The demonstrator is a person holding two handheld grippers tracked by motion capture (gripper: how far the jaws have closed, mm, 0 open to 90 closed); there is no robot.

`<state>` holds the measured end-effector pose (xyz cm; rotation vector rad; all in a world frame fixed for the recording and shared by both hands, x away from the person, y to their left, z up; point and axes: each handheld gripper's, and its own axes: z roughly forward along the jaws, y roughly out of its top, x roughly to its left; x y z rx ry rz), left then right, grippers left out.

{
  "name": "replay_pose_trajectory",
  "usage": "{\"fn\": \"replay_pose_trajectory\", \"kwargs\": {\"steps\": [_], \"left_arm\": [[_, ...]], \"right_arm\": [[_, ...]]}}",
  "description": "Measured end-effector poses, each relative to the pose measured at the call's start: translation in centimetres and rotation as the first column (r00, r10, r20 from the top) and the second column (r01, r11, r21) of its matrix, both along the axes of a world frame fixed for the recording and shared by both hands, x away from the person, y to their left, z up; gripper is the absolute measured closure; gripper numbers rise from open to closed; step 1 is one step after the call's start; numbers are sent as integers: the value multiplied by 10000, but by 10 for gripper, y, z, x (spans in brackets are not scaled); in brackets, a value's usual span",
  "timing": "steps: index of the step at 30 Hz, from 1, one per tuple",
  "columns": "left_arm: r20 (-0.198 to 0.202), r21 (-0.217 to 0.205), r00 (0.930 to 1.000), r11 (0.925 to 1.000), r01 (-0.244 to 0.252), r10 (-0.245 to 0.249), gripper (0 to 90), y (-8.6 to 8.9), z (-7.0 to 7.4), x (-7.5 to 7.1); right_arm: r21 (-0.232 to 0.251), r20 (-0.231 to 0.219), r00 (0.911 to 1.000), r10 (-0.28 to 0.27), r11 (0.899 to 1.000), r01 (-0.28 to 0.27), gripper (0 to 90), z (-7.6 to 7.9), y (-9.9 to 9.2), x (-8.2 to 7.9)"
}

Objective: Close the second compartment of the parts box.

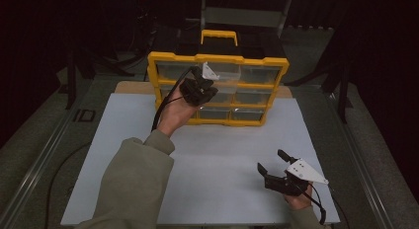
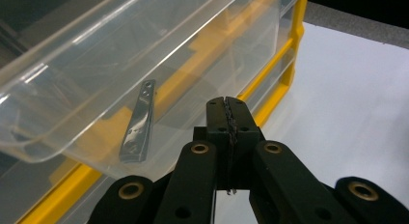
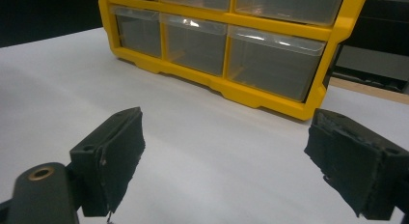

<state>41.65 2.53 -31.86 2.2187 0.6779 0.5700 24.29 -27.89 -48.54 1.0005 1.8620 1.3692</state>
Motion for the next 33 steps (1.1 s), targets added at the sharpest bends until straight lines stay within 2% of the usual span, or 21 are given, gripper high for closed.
{"fn": "replay_pose_trajectory", "kwargs": {"steps": [18, 33], "left_arm": [[155, -215, 9987, 9986, -488, 492, 900, 1, -5, 10], [400, -249, 9936, 9942, -1042, 1052, 900, 0, -8, 16]], "right_arm": [[54, -48, 10000, -29, 10000, 30, 127, -1, -2, 2], [52, -27, 10000, -29, 10000, 30, 127, -1, -2, 2]]}}
